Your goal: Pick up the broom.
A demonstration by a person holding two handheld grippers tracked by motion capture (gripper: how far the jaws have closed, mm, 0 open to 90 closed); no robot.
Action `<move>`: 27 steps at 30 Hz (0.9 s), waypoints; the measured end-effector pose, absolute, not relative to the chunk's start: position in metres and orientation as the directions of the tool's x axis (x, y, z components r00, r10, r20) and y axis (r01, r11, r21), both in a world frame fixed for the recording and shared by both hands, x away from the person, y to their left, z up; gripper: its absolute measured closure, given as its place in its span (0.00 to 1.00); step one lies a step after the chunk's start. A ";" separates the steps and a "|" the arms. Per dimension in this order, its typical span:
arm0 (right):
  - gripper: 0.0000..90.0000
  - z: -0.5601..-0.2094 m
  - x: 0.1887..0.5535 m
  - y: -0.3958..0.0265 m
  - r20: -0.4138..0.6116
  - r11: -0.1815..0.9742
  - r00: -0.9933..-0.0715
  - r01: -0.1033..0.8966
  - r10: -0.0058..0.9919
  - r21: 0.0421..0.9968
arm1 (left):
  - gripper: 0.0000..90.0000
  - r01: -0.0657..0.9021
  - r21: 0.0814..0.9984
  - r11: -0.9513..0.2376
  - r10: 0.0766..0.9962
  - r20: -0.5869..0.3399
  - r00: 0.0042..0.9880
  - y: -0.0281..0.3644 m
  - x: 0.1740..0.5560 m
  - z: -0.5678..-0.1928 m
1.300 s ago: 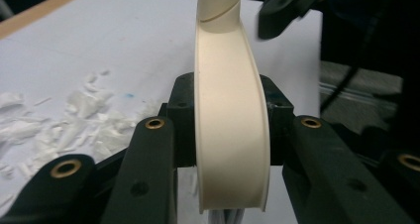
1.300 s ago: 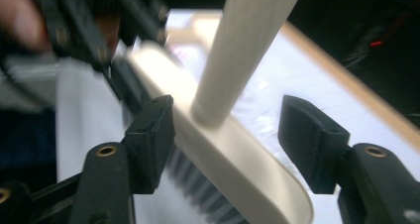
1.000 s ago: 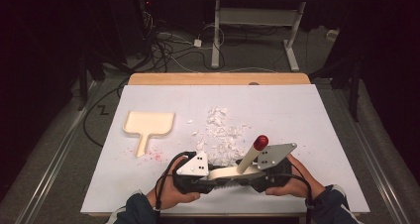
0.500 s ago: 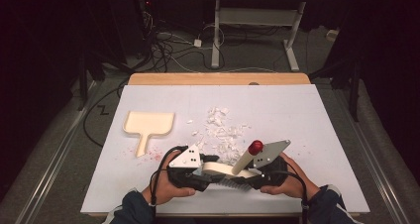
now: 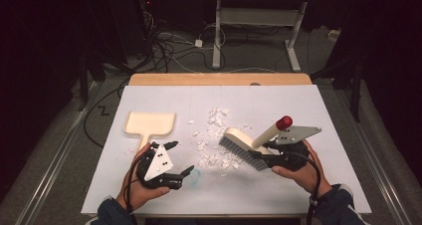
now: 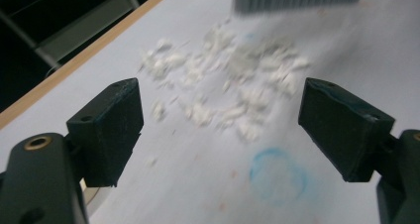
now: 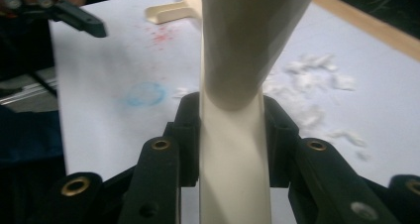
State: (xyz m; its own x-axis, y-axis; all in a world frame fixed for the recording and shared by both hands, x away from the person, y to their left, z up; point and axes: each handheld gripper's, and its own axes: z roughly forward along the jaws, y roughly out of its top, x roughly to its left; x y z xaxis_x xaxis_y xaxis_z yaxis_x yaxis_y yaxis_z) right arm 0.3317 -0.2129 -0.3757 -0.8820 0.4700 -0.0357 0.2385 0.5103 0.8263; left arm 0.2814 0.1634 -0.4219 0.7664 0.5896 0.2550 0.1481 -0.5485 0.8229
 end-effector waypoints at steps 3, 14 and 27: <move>0.75 -0.372 0.334 -0.220 -0.062 0.505 -0.856 0.243 0.513 0.828 | 0.19 0.178 0.799 -0.574 0.623 0.284 0.729 0.179 0.278 -0.434; 0.75 -0.369 0.344 -0.232 -0.103 0.493 -0.796 0.262 0.596 0.829 | 0.19 0.266 0.781 -0.565 0.702 0.286 0.652 0.212 0.265 -0.463; 0.75 -0.373 0.356 -0.239 -0.153 0.510 -0.740 0.284 0.655 0.812 | 0.19 0.288 0.767 -0.574 0.709 0.289 0.644 0.217 0.258 -0.472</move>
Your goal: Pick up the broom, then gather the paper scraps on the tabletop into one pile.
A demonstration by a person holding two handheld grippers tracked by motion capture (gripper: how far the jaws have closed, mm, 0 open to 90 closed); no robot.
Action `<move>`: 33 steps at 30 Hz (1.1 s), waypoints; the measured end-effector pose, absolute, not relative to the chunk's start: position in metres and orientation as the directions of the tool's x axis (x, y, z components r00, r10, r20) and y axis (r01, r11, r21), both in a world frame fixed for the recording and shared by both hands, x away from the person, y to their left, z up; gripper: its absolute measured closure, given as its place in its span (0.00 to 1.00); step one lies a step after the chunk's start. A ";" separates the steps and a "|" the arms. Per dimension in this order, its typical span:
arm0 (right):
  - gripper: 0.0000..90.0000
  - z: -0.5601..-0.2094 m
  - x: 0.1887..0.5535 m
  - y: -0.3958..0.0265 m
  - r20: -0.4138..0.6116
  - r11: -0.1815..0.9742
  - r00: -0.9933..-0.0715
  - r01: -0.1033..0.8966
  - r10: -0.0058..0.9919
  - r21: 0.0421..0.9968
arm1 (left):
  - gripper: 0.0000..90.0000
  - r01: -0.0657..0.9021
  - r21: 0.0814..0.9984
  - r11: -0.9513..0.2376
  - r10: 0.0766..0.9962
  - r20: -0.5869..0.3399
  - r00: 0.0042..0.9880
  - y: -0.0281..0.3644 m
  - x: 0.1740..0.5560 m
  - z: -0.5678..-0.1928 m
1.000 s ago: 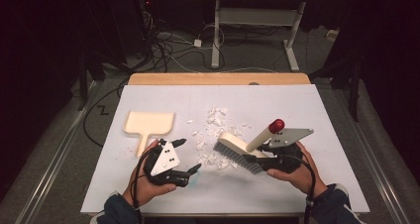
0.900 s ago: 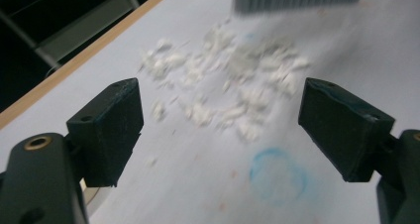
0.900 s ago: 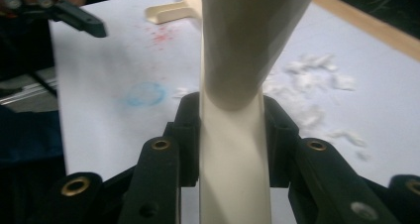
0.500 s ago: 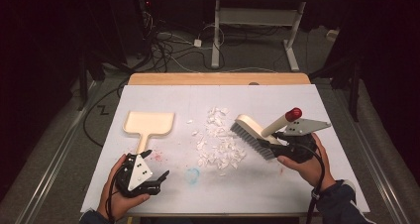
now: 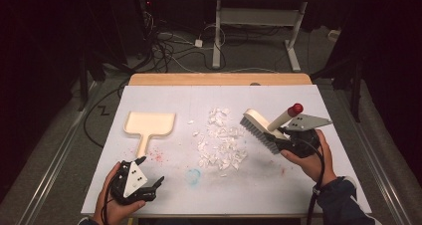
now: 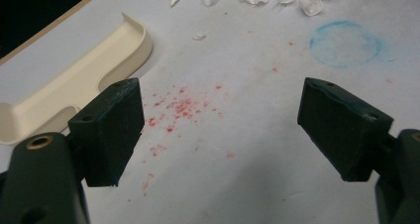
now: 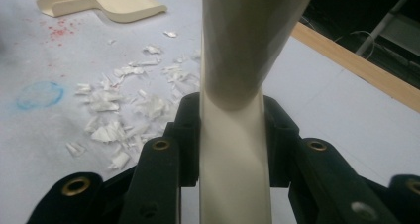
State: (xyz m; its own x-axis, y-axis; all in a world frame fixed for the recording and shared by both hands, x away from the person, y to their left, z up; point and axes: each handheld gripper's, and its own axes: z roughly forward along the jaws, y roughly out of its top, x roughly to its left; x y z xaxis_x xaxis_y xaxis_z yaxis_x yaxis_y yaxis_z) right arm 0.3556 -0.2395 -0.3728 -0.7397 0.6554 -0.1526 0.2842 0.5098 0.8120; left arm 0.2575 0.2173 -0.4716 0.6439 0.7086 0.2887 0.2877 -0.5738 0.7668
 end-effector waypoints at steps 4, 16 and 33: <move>0.75 -0.374 0.357 -0.242 -0.158 0.509 -0.726 0.293 0.669 0.809 | 0.19 0.288 0.760 -0.583 0.699 0.288 0.654 0.216 0.258 -0.473; 0.75 -0.378 0.362 -0.247 -0.156 0.503 -0.702 0.320 0.695 0.803 | 0.19 0.286 0.752 -0.595 0.688 0.292 0.664 0.214 0.261 -0.474; 0.75 -0.390 0.422 -0.244 -0.283 0.564 -0.580 0.385 0.763 0.731 | 0.19 0.284 0.752 -0.595 0.689 0.295 0.662 0.213 0.260 -0.472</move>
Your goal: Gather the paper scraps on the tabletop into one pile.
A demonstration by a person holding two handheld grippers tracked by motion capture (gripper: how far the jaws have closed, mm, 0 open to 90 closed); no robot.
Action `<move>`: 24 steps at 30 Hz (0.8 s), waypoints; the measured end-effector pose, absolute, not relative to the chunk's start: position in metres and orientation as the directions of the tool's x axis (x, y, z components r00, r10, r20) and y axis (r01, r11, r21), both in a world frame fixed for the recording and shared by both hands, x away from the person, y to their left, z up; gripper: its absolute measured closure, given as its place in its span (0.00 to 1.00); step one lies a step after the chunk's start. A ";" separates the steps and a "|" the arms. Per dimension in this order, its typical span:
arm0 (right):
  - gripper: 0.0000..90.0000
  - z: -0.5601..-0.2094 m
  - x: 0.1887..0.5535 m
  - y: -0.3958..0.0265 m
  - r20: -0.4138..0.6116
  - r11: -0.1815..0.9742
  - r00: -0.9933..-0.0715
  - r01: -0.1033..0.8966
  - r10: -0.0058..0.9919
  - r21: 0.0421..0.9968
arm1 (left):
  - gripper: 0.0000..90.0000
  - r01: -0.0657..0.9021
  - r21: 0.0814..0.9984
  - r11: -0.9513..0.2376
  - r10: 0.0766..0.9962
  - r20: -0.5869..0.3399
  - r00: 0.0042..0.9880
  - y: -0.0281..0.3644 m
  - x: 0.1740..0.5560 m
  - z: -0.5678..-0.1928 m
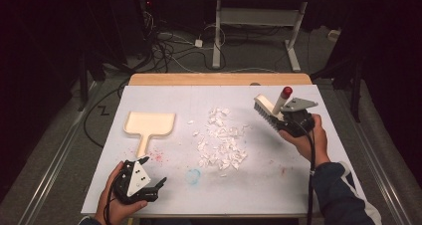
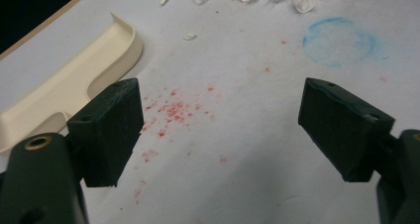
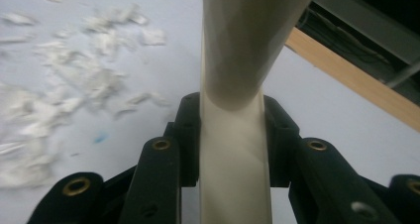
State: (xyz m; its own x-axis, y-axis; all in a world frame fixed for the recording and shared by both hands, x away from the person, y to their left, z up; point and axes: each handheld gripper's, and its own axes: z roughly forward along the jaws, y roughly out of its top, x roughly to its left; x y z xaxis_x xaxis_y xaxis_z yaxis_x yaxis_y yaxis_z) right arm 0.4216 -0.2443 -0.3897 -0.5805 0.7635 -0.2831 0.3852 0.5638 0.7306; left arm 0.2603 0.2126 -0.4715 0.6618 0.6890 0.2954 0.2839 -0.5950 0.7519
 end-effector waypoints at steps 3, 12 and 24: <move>0.75 -0.393 0.442 -0.238 -0.325 0.589 -0.560 0.393 0.762 0.706 | 0.19 0.290 0.750 -0.594 0.690 0.291 0.663 0.213 0.261 -0.472; 0.75 -0.418 0.489 -0.213 -0.376 0.618 -0.526 0.422 0.763 0.664 | 0.19 0.302 0.746 -0.594 0.690 0.278 0.668 0.214 0.263 -0.475; 0.75 -0.432 0.502 -0.156 -0.437 0.695 -0.585 0.337 0.683 0.635 | 0.19 0.305 0.739 -0.601 0.678 0.270 0.683 0.212 0.265 -0.477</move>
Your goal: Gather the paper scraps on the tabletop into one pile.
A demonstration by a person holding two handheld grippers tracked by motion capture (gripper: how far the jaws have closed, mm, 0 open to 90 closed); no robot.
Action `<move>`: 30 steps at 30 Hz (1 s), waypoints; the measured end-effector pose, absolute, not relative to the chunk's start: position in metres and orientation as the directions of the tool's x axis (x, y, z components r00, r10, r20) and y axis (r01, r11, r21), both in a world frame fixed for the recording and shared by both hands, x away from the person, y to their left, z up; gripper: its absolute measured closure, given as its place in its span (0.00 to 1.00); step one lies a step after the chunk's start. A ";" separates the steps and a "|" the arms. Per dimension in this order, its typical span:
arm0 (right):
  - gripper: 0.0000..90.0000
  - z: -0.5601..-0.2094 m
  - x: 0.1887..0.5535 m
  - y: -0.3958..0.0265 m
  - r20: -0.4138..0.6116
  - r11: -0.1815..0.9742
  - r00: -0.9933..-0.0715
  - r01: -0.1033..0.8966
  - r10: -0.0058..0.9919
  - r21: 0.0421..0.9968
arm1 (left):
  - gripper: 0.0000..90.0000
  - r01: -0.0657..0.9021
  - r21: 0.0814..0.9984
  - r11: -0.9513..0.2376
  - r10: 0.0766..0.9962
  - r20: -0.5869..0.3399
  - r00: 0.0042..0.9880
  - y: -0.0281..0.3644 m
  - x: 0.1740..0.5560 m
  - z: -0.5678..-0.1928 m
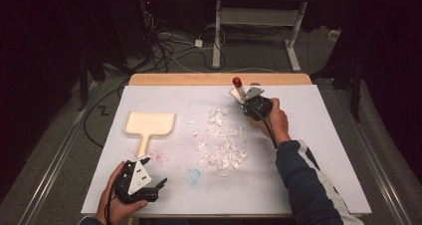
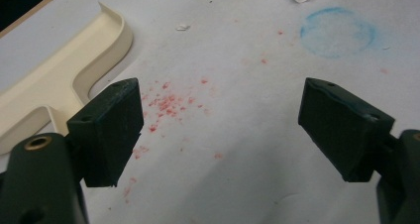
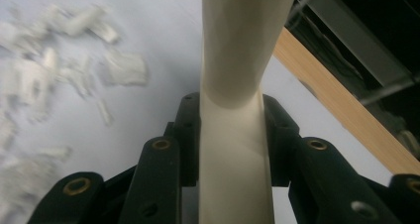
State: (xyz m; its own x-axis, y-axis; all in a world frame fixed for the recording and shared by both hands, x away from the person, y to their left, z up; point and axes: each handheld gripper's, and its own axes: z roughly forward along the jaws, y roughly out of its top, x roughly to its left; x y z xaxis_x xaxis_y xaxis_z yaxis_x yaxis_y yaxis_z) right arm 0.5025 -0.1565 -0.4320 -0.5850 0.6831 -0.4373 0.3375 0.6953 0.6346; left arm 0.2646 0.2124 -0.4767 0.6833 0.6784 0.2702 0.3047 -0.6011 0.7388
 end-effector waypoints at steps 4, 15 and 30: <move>0.75 -0.433 0.501 -0.143 -0.426 0.706 -0.634 0.284 0.646 0.649 | 0.19 0.309 0.736 -0.602 0.676 0.265 0.688 0.212 0.266 -0.478; 0.75 -0.437 0.484 -0.116 -0.423 0.745 -0.740 0.158 0.524 0.648 | 0.19 0.310 0.734 -0.605 0.671 0.260 0.694 0.213 0.265 -0.478; 0.75 -0.431 0.415 -0.134 -0.382 0.753 -0.873 -0.026 0.303 0.657 | 0.19 0.305 0.734 -0.606 0.669 0.265 0.694 0.213 0.261 -0.476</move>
State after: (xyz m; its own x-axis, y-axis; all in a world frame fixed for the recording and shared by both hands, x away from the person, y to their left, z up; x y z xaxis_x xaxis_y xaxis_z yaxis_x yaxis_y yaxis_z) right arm 0.4148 -0.1337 -0.4311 -0.8733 0.3028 -0.3816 -0.0261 0.7532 0.6573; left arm 0.2607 0.2126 -0.4759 0.6944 0.6692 0.2645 0.3047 -0.6065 0.7344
